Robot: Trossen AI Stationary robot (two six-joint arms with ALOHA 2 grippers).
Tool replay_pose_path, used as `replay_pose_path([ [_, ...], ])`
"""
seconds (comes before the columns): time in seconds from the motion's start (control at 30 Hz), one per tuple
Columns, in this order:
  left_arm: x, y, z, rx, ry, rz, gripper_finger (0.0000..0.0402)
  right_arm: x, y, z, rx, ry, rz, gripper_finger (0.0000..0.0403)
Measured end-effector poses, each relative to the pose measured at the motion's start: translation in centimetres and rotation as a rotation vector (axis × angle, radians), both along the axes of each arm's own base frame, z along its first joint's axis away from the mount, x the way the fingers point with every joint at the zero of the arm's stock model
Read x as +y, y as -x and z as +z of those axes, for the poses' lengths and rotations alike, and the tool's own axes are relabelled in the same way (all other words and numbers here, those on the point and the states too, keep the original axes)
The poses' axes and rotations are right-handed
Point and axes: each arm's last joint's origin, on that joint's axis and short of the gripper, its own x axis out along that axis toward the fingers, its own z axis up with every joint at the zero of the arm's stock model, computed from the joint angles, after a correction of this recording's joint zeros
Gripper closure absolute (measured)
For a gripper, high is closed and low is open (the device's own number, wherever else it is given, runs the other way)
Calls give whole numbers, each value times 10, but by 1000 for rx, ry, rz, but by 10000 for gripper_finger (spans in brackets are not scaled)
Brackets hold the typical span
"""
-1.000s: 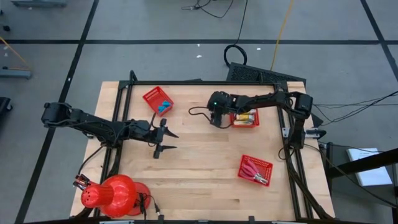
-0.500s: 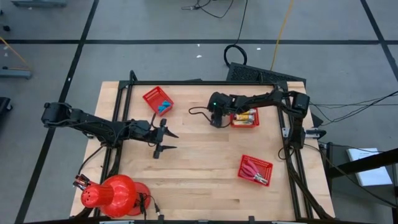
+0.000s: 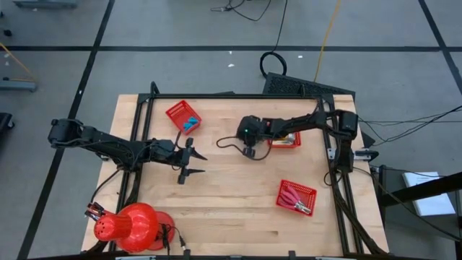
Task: Pick & Place School Supplies
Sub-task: Put the pink hole puncher into the bottom red bin
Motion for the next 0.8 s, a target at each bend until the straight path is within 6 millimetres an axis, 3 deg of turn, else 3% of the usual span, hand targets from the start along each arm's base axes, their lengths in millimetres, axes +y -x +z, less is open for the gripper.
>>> replay_pose_path([
  [0.4,1,1,-2,17,-8,24,174,46,-16,9,-93,54,126,372],
  [0.6,1,1,-2,26,-6,25,174,76,-19,30,-158,124,191,372],
  [0.8,1,1,-3,30,-7,25,174,121,-18,62,-309,178,288,372],
])
